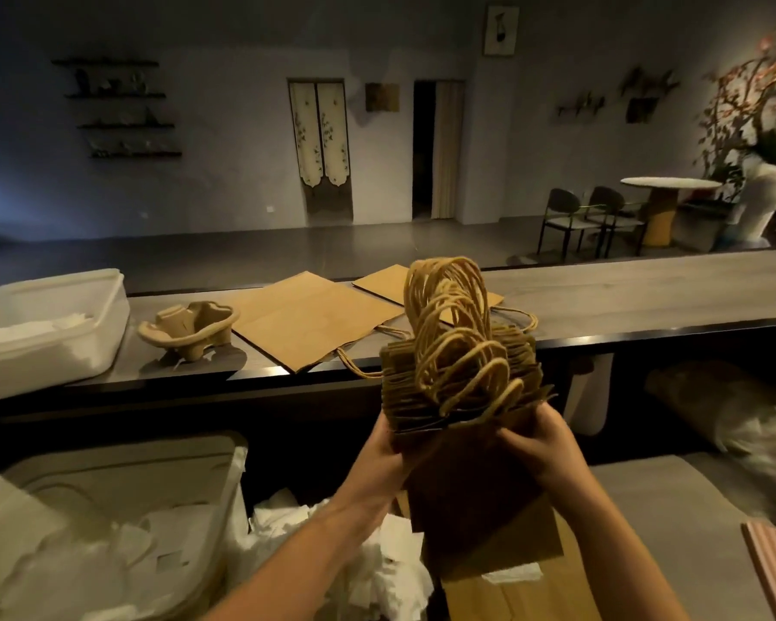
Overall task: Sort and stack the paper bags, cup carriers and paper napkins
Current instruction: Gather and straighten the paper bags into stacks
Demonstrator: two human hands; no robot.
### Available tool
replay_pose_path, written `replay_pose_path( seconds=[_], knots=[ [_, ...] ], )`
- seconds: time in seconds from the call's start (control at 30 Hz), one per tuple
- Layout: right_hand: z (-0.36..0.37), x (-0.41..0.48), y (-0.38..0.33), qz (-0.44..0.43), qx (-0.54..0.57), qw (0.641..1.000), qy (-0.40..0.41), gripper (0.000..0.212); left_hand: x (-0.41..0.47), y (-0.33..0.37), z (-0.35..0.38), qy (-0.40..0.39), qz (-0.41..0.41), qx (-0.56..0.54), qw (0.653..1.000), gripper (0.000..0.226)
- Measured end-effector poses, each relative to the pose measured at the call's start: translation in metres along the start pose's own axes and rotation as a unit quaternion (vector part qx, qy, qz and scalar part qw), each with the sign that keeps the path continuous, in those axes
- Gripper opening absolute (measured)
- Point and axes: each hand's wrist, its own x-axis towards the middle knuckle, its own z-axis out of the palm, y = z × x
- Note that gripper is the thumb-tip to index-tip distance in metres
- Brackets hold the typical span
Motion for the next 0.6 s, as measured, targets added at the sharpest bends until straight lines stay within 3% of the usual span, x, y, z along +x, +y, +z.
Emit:
replay_pose_path(
  seconds=[0.1, 0.13, 0.2, 0.23, 0.33, 0.47, 0.6],
  knots=[
    [-0.002, 0.007, -0.037, -0.034, 0.061, 0.998, -0.007, 0.026, 0.000, 0.030, 0.002, -0.004, 0.043, 0.037, 0.998, 0.040],
    [-0.003, 0.010, -0.046, -0.048, 0.081, 0.995, -0.017, 0.029, -0.001, 0.042, 0.006, -0.001, 0.057, 0.043, 0.997, 0.030],
    [-0.002, 0.017, -0.069, -0.064, 0.116, 0.991, -0.035, 0.055, 0.000, 0.062, 0.014, 0.021, 0.098, 0.022, 0.995, 0.028],
    [-0.002, 0.021, -0.081, -0.072, 0.128, 0.989, -0.032, 0.057, 0.002, 0.073, 0.018, 0.035, 0.122, 0.009, 0.992, 0.028],
    [-0.002, 0.033, -0.117, -0.123, 0.136, 0.983, -0.015, 0.034, 0.011, 0.106, 0.025, 0.059, 0.208, -0.017, 0.976, 0.028],
    [0.000, 0.047, -0.154, -0.185, 0.095, 0.978, 0.002, 0.034, 0.021, 0.144, 0.026, 0.077, 0.262, -0.011, 0.962, 0.031],
    [0.002, 0.065, -0.174, -0.239, -0.014, 0.971, 0.004, 0.035, 0.034, 0.164, 0.014, 0.076, 0.314, 0.022, 0.946, 0.022]
  ],
)
